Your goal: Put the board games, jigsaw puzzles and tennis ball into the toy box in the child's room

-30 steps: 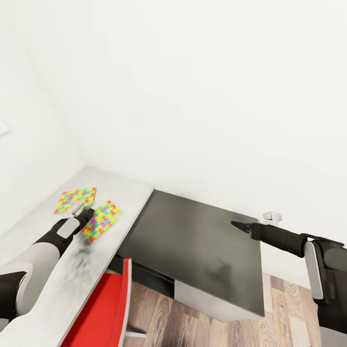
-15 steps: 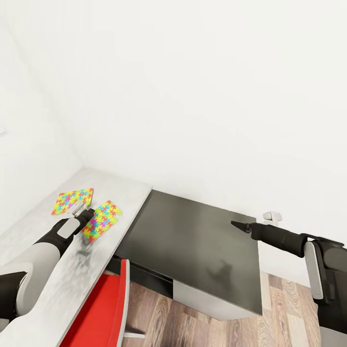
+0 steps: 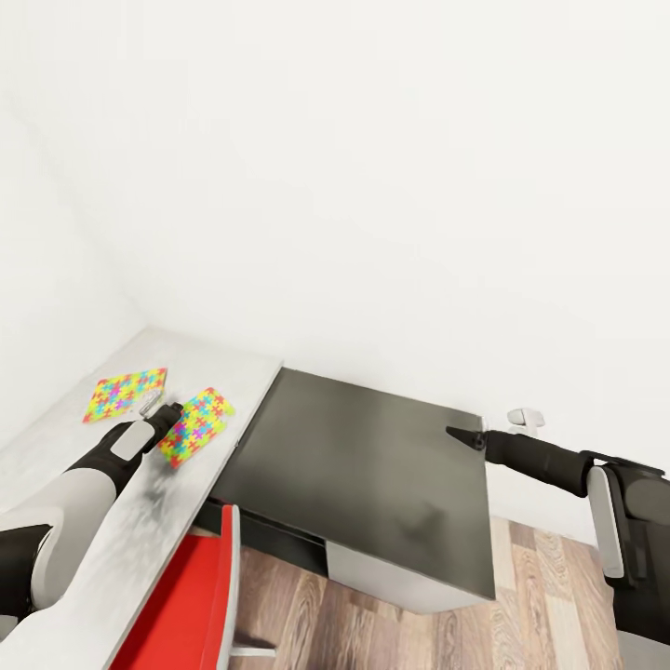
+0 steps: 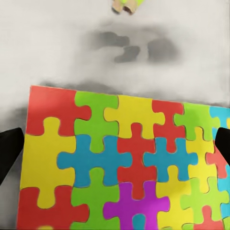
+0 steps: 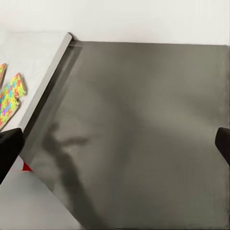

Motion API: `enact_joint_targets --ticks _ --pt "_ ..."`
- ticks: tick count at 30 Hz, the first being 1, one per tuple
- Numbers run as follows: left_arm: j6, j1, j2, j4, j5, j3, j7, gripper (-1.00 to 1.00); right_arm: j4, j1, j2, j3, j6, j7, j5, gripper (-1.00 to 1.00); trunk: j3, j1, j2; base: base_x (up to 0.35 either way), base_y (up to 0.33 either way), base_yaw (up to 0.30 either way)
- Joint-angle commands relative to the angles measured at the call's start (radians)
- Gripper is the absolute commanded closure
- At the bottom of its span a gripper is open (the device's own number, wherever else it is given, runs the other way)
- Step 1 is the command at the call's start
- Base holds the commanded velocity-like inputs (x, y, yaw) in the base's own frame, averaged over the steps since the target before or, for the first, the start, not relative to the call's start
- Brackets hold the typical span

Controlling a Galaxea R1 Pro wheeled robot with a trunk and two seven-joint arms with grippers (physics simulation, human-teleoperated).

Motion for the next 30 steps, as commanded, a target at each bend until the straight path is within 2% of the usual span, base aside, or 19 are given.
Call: enact_joint_targets --ticks 1,17,30 --pt "0.006 0.0 0.0 -0.003 0.005 0.004 0.005 -1.0 0.0 -0.001 0.0 -0.001 0.008 -0.003 -0.008 -1.0 -0.002 0.001 -0.002 0.0 0.0 -0.245" --pt "0.006 0.0 0.0 -0.003 0.006 0.004 0.005 -1.0 0.0 -0.001 0.0 0.0 0.008 -0.003 -0.009 -1.0 -0.002 0.001 -0.002 0.0 0.0 -0.267" --pt "0.005 -0.001 0.0 -0.003 0.006 0.004 0.005 -1.0 0.0 0.0 0.001 0.0 0.008 -0.003 -0.009 -1.0 -0.002 0.001 -0.002 0.0 0.0 -0.064"
